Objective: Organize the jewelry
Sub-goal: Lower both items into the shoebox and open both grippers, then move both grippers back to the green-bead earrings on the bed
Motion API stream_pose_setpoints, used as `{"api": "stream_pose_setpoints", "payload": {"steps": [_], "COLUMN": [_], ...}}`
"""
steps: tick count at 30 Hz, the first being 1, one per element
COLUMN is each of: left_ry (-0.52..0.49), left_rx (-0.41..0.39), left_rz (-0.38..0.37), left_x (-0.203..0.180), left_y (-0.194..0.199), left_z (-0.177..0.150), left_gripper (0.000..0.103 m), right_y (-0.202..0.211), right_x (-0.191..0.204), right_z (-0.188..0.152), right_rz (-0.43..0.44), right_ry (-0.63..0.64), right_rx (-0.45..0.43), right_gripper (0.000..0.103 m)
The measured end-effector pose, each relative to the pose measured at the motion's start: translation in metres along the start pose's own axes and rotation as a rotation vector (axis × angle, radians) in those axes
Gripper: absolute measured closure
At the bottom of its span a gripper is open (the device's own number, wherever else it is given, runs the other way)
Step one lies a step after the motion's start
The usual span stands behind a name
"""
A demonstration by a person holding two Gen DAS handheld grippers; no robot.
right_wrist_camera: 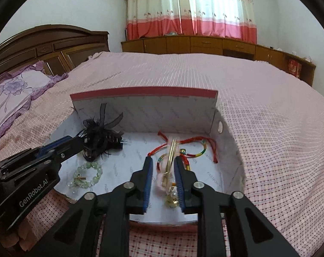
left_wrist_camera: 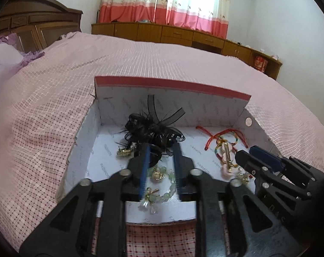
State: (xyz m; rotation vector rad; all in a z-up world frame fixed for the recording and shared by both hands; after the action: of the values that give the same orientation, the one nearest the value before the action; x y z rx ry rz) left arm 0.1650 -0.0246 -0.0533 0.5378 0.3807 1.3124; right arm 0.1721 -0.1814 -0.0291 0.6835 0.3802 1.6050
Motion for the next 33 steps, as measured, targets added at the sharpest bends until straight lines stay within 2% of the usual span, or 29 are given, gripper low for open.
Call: {"api": "stream_pose_setpoints", "payload": {"steps": [2,14,21,33], "left_ry": [0.006,0.01,0.013,0.016], "left_rx": [0.003,0.001,0.011,0.065], "left_rz": [0.003,0.019,0.007,0.014], "left_x": [0.001,0.004,0.004,0.011], "left_y": [0.0,0.009,0.03,0.069], "left_z": [-0.001,0.001,0.003,-0.013], "left_gripper": [0.08,0.078,0.078,0.078], "right_y": [0.0,0.011,0.029,0.064], "right_x": [0.0,0.002,0.007,0.012], "right_z": [0.0,0.003,0.002,-0.022], "right_rz": [0.006,0.0,0.01,0.005], "right_ry": [-0.004,-0.002,-0.015,-0.022], "right_rx": [0.003,-0.017,-0.007,0.041], "right_gripper": [0.065,0.065,0.065,0.065]}}
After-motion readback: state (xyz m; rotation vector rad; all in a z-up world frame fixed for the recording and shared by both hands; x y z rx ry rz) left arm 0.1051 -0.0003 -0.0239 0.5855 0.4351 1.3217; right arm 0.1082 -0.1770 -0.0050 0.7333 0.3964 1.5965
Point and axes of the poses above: each gripper's, at about its wrist camera, not at the fingertips, and y roughly against the way its jaws point, x to its left, z to its top, the point moved 2 cm from there along -y, roughly the way its jaws point, and after that the axes turned 12 degrees about -y, right-handed, at the moved point
